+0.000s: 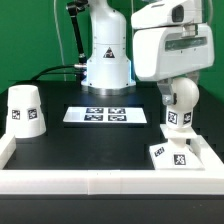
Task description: Assemble lamp
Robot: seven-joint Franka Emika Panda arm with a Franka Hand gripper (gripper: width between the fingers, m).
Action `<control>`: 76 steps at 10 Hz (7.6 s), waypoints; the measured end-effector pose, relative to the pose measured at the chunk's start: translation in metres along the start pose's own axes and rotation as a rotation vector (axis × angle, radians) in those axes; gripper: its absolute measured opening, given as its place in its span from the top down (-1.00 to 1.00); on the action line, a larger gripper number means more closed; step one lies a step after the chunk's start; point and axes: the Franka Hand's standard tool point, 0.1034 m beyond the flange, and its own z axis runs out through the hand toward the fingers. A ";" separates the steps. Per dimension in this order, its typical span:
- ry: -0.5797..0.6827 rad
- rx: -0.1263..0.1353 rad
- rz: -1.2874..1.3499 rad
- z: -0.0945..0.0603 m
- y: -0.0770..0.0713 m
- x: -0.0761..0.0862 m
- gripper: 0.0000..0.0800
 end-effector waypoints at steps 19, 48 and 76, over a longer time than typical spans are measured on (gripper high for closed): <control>0.048 0.026 1.406 -0.001 -0.003 -0.007 -0.45; -0.032 -0.093 -0.720 0.009 -0.003 0.007 -0.75; 0.081 -0.128 0.429 0.006 0.013 0.012 -0.44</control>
Offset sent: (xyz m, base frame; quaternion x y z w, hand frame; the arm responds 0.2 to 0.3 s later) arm 0.0000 0.0000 0.0000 0.0000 0.0000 0.1296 0.9916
